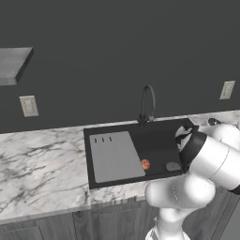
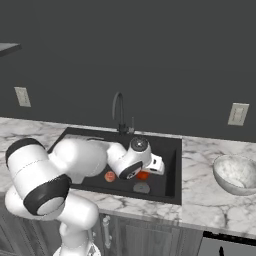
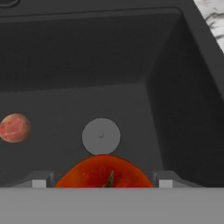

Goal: Remove the tomato and peach from the sink. Then move the bowl and cup from the counter to the sink for washing.

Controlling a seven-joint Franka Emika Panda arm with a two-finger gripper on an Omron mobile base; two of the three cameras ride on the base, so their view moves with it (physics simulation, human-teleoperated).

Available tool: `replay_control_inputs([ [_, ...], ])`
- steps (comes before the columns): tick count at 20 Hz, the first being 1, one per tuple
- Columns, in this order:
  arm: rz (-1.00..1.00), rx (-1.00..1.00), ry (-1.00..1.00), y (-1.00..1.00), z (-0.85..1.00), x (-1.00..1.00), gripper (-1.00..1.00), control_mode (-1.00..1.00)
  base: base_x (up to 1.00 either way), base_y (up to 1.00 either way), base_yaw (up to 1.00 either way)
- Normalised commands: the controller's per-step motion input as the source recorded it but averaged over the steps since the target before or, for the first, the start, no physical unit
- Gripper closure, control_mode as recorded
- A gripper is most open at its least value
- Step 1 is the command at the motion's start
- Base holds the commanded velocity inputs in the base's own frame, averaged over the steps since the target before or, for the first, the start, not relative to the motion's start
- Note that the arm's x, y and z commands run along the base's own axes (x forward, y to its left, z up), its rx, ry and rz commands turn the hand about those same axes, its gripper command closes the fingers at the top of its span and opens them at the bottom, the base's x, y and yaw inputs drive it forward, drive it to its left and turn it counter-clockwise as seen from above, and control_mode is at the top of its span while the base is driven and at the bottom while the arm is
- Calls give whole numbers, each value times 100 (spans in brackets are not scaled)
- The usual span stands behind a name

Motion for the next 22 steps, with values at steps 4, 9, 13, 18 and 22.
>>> replay_control_inputs([
  [4,0,0,1,3,30,-16,100,-100,0,0,0],
  [9,0,0,1,9,26,-11,100,-100,0,0,0],
  [13,0,0,0,9,24,-11,100,-100,0,0,0],
  [18,0,0,3,12,25,-10,100,-100,0,0,0],
  [22,0,0,2,14,22,-13,100,-100,0,0,0],
])
